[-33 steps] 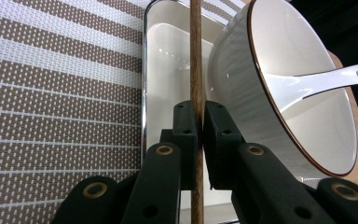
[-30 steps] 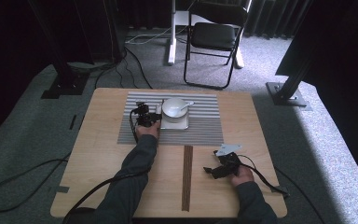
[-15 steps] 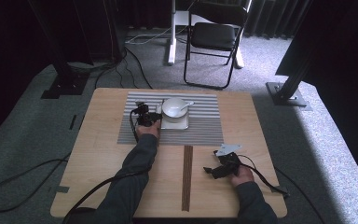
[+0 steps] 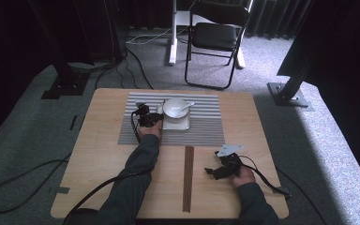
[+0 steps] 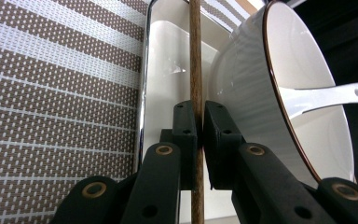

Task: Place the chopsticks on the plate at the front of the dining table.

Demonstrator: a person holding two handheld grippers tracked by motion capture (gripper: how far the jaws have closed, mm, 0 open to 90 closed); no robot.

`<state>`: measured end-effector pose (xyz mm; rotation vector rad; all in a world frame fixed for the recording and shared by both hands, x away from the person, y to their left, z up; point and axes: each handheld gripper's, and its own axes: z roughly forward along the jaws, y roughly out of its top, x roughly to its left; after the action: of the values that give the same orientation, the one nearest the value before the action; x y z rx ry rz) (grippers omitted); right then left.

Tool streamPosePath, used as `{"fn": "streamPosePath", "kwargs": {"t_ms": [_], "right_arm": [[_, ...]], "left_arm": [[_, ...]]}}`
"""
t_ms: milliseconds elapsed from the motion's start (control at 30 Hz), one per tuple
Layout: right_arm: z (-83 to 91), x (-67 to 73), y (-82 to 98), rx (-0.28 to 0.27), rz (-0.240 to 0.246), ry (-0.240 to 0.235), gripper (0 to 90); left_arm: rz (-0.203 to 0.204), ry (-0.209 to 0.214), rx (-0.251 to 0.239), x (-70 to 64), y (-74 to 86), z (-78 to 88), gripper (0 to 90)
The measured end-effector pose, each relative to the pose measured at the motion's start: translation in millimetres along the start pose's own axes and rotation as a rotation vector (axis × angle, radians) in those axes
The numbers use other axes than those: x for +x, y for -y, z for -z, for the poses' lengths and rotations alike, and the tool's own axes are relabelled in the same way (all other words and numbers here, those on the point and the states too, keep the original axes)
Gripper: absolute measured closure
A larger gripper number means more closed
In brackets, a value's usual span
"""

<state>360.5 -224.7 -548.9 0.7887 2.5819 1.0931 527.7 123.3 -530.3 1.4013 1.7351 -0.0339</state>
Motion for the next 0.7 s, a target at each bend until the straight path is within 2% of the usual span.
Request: {"fn": "streamPosePath", "kwargs": {"t_ms": [367,700], "right_arm": [[0.0,0.0,0.0,0.000,0.000,0.000,11.3],[0.0,0.0,0.0,0.000,0.000,0.000,11.3]], "left_arm": [[0.024,0.012,-0.014,-0.5,0.1,-1.1,84.0],[0.037,0.021,-0.007,1.6,-0.4,-2.8,83.7]]}}
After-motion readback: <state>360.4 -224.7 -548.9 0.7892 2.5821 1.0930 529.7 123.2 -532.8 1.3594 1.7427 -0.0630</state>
